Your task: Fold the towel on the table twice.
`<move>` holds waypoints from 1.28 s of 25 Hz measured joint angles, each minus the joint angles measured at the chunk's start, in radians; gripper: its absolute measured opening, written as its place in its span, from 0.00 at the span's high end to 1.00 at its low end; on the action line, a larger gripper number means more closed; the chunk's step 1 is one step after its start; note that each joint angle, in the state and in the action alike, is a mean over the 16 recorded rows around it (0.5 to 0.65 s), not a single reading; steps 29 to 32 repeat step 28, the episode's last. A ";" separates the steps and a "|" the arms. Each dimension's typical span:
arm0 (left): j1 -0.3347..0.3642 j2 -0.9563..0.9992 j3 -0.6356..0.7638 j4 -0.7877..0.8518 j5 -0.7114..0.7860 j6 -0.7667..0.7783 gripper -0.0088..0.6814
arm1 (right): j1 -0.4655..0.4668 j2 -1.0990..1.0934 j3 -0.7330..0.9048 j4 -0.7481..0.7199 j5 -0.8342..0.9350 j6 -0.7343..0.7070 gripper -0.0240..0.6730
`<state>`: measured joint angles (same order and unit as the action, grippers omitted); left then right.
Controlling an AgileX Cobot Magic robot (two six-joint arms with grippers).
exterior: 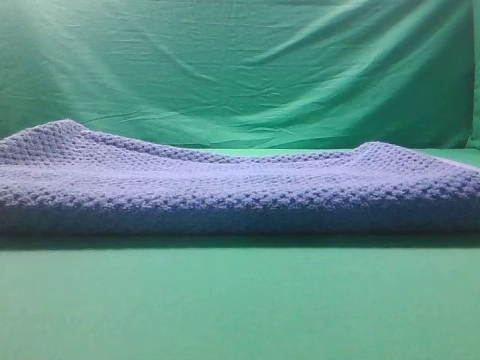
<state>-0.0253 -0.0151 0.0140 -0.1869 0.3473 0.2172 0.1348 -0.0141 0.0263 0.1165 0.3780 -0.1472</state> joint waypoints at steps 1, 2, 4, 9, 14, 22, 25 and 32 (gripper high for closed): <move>0.000 0.000 0.000 0.000 0.000 0.000 0.99 | 0.000 0.000 0.000 0.000 0.000 0.000 0.97; 0.000 0.000 0.000 0.000 0.000 0.000 0.99 | -0.001 0.000 0.000 0.000 0.000 0.000 0.97; 0.000 0.000 0.000 -0.001 0.000 0.000 0.99 | -0.001 0.000 0.000 0.000 0.000 0.000 0.97; 0.000 0.000 0.000 -0.001 0.000 0.000 0.99 | -0.001 0.000 0.000 0.000 0.000 0.000 0.97; 0.000 0.000 0.000 -0.001 0.000 0.000 0.99 | -0.001 0.000 0.000 0.000 0.002 0.000 0.97; 0.000 0.000 0.000 -0.001 0.000 0.000 0.99 | -0.001 0.000 0.000 0.000 0.006 0.000 0.97; 0.000 0.000 0.000 -0.001 0.000 0.000 0.99 | -0.001 0.000 0.000 0.000 0.007 0.000 0.97; 0.000 0.000 0.000 -0.001 0.000 0.000 0.99 | -0.001 0.000 0.000 0.000 0.007 0.000 0.97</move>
